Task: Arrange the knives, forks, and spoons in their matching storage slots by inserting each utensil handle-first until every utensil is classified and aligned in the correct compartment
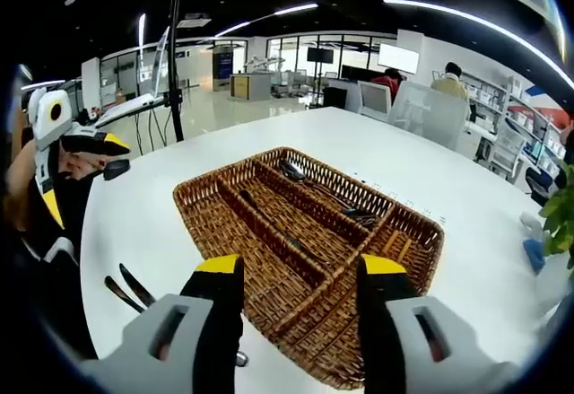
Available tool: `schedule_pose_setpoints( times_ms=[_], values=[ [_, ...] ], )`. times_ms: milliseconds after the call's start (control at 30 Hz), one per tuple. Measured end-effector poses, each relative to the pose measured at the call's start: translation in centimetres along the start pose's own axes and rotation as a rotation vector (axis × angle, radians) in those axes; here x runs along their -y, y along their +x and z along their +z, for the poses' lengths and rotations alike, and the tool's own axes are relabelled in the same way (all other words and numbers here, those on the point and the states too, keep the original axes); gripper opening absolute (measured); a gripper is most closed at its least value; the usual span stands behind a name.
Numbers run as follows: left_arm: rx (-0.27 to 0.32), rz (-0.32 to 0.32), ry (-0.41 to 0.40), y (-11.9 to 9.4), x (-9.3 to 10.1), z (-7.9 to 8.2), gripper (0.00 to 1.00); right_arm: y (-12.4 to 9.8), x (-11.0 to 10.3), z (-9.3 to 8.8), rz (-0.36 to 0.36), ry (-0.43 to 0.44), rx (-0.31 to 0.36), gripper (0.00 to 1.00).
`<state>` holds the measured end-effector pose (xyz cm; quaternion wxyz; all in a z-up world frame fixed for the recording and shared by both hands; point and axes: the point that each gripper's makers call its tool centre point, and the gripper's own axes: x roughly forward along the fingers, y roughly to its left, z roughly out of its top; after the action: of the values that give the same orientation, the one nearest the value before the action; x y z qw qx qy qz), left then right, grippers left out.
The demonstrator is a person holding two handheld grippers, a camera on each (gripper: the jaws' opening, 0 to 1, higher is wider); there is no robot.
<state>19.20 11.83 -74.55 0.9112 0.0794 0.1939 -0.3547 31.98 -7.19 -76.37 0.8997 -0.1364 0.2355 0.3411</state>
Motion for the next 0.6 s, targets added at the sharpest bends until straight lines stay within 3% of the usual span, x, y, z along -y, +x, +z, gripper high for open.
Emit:
schedule_pose_setpoints(
  times_ms=[300,600],
  values=[
    [0.007,-0.009,-0.012,0.5,0.0,0.7,1.0,-2.6,-1.3,0.4,-0.023,0.039,0.062,0.62],
    [0.02,-0.01,-0.051,1.3,0.0,1.5,1.0,-5.2,-2.4,-0.8,-0.037,0.049,0.071,0.72]
  ],
)
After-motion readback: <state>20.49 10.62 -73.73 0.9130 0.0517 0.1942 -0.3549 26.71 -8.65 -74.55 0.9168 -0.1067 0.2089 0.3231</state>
